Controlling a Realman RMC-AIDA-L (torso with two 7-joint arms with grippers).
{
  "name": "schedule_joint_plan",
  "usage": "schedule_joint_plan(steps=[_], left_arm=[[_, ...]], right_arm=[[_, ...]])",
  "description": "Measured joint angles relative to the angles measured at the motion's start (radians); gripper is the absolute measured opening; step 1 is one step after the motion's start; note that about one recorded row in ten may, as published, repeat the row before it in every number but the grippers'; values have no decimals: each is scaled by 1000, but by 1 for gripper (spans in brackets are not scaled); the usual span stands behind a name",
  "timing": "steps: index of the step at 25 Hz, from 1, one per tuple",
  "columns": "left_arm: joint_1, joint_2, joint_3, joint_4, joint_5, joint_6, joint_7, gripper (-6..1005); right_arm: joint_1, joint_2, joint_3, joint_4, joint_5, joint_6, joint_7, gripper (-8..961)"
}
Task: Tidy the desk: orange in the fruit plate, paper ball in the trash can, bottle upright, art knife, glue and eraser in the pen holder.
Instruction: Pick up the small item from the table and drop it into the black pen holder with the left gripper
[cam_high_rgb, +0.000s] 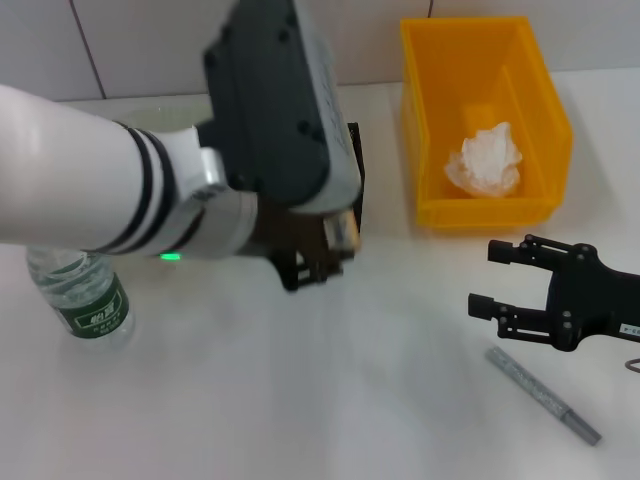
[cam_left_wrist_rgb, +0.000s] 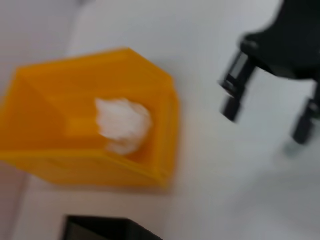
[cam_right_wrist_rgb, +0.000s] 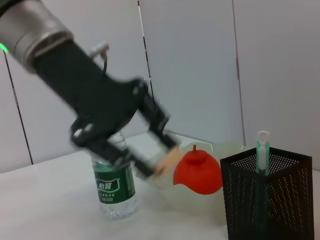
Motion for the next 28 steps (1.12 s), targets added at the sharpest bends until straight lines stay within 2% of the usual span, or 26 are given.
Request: schedule_joint_plan(steps=[4,13,19,28], left_arm=[[62,1,-2,7,-7,-162,20,401],[97,2,2,-123,-53,-454,24,404],[54,-2,22,-279,-79,-610,24,414],[-29,-5,38,-468,-96,-735,25,428]], right_arm=[[-2,0,11,1,0,-5,0,762],[-1,1,26,1,0,-18,6,762],[-1,2,38,2,2,-19,7,762],[-1,2,50,0,3,-20,8,762]])
